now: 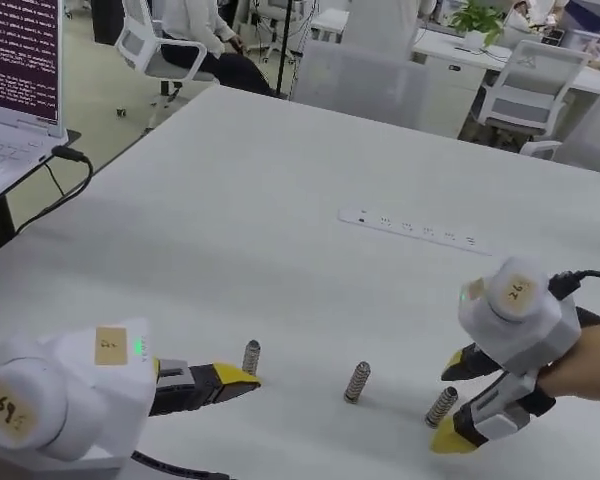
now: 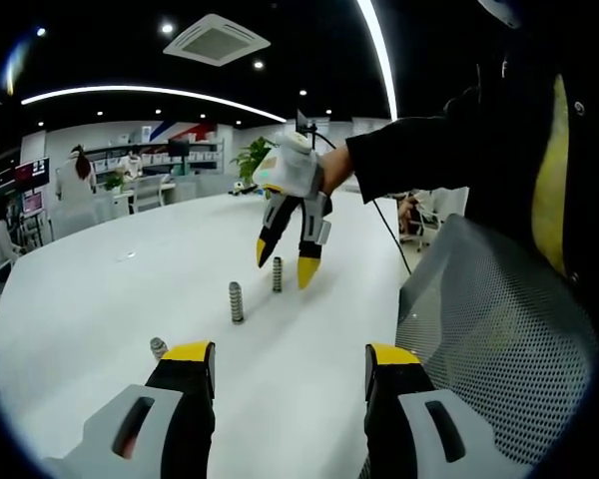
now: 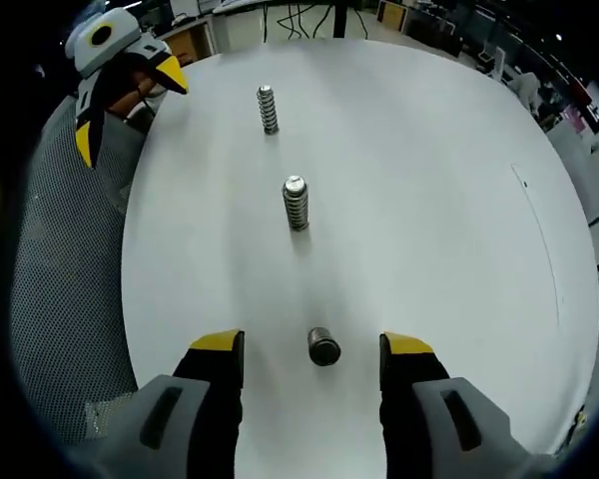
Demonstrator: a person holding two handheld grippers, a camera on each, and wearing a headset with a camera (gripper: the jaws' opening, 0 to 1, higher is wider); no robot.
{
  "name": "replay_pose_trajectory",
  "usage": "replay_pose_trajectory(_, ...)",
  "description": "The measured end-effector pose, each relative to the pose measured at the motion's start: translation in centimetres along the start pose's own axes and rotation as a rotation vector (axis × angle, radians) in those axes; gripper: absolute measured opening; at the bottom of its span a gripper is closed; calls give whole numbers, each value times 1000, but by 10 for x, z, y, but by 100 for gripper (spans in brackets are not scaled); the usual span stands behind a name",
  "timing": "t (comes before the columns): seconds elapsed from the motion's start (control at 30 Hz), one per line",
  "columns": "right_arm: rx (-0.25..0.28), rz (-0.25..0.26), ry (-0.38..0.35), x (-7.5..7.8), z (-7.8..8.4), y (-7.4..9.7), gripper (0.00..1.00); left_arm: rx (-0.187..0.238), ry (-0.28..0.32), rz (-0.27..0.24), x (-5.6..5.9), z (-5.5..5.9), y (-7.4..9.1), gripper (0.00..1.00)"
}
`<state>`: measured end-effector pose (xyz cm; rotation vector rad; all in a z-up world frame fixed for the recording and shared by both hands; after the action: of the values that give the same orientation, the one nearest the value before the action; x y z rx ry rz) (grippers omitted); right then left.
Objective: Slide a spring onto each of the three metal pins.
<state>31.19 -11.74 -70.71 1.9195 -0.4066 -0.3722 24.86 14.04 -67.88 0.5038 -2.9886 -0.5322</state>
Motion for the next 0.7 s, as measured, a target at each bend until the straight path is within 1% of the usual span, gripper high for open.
replay_pose_trajectory(0.13,71,24,-36,-2,3,6,55,3,4,-2,-1,0,0,56)
replay_pose_trajectory(0.27,119,46,-55,-5,6,12,55,4,5,0,-1,-1,0,57)
replay_pose_trajectory(0.37,169,65,-77,-7,8,17,56,6,9,-2,-2,-1,0,57)
replay_pose_trajectory(0.43,194,69,-90,-9,9,19,56,7,12,-4,-2,0,0,57)
replay_pose_trajectory(0.5,249,77,-113,-13,9,22,56,7,15,-6,-3,0,1,57)
replay_pose_trajectory(0.63,323,89,-137,-19,10,25,56,12,21,-11,-3,-1,1,57)
replay_pose_trajectory(0.7,335,96,-150,-23,14,26,56,14,23,-14,-4,-1,2,57)
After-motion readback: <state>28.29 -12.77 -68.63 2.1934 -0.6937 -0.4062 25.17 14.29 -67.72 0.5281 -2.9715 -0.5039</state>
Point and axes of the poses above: the centre of the closed fingertips' face, and the gripper's own axes: y roughly backward along the fingers, x roughly to its right, z roughly out of its underside, the point moved 7 cm from there along y, roughly backward along the fingers, and after that the axes turned 5 degrees about -z, right-handed, at the moved point
